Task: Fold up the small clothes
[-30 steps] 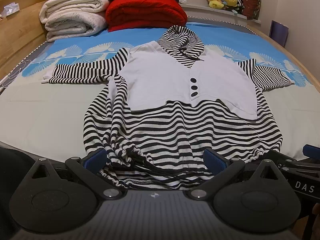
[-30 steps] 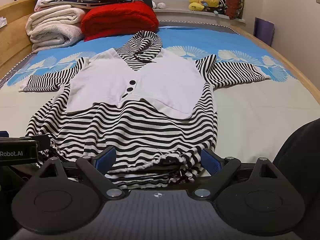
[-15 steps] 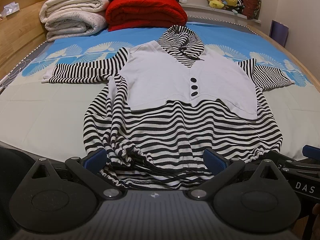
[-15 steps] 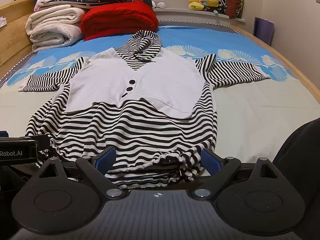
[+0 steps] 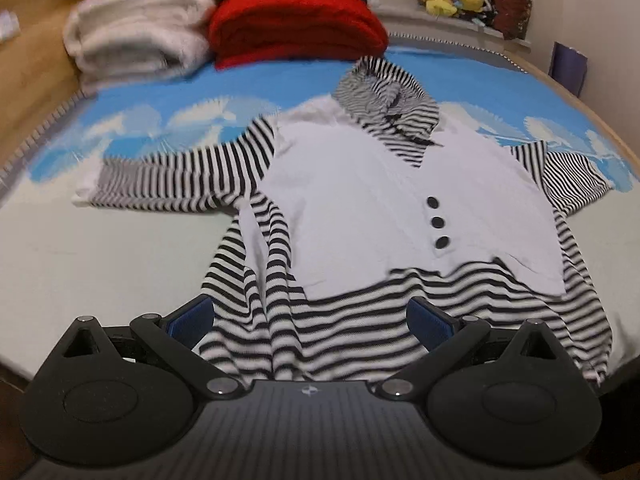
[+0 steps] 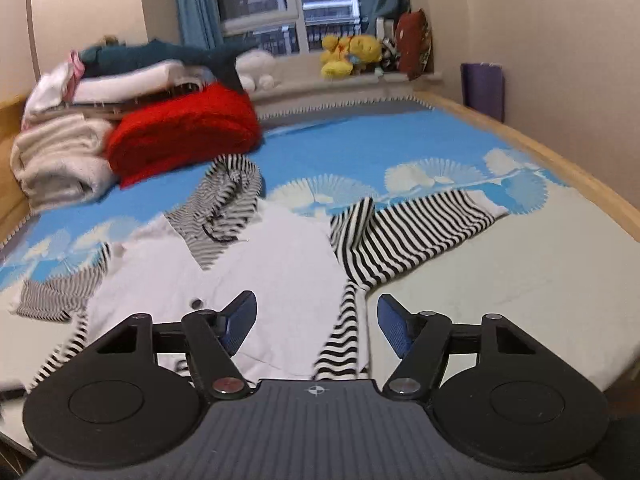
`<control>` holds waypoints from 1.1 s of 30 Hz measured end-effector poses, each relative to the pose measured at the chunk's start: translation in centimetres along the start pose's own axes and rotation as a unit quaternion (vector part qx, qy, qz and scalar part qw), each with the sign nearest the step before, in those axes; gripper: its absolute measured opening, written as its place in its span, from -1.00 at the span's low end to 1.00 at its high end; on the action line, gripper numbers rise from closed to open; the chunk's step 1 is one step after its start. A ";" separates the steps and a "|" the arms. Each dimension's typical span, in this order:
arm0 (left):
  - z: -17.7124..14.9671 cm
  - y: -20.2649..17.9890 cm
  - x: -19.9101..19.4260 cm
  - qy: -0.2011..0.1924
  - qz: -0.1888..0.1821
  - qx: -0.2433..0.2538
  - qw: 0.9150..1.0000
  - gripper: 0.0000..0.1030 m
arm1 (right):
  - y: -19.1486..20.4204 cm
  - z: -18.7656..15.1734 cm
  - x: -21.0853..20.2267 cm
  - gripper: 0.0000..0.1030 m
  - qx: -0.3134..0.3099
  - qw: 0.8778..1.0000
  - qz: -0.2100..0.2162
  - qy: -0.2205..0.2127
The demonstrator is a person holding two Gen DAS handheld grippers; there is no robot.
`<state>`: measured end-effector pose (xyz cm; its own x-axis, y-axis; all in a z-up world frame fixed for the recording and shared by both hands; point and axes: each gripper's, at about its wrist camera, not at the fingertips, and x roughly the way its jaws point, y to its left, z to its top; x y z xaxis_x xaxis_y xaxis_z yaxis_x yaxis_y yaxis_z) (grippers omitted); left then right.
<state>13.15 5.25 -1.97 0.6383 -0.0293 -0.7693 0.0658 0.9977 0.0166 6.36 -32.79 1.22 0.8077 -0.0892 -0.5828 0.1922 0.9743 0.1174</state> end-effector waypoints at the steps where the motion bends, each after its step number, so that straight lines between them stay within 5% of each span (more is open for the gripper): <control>1: 0.2 0.8 1.1 0.008 -0.003 -0.005 1.000 0.99 | -0.2 -0.9 1.0 0.35 -0.007 1.000 -0.007 0.020; 6: -0.6 4.6 5.8 0.090 -0.007 -0.114 0.989 0.95 | -1.9 -4.6 5.8 0.36 0.070 0.986 -0.011 0.154; 16: -1.9 6.9 10.6 0.184 0.037 -0.175 0.966 0.95 | -1.7 -7.9 10.0 0.35 0.082 0.954 -0.040 0.284; 18: -2.3 6.6 11.1 0.196 0.047 -0.169 0.965 0.77 | -1.6 -7.8 9.6 0.13 0.080 0.955 -0.029 0.285; 19: -2.4 6.3 11.2 0.199 0.048 -0.164 0.965 0.64 | -1.5 -7.7 9.6 -0.19 0.081 0.956 -0.021 0.283; 22: -2.3 5.2 10.8 0.192 0.040 -0.147 0.969 -0.15 | -2.1 -7.3 9.2 -0.86 0.096 0.958 -0.004 0.272; 23: -2.2 4.7 10.4 0.187 0.033 -0.142 0.972 -0.54 | -2.6 -7.0 8.8 -0.93 0.100 0.960 -0.008 0.261; 24: -2.0 4.1 10.0 0.179 0.023 -0.136 0.974 -0.66 | -3.5 -6.6 8.3 -0.96 0.111 0.962 -0.016 0.248; 26: -1.9 2.9 9.3 0.164 -0.009 -0.130 0.978 -0.78 | -5.7 -5.8 6.9 -0.98 0.138 0.967 -0.032 0.214; 29: -2.0 1.8 8.0 0.140 -0.044 -0.108 0.983 -0.81 | -9.3 -4.7 4.5 -1.00 0.162 0.968 -0.112 0.155; 33: -2.6 4.1 8.1 0.152 -0.028 -0.126 0.980 -0.82 | -10.4 -5.9 5.3 -1.00 0.176 0.963 -0.068 0.192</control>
<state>16.60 9.24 -9.85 0.3786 -0.1037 -0.9197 -0.1216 0.9795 -0.1605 5.38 -42.16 -7.80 0.5086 -0.0612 -0.8588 0.5134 0.8223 0.2454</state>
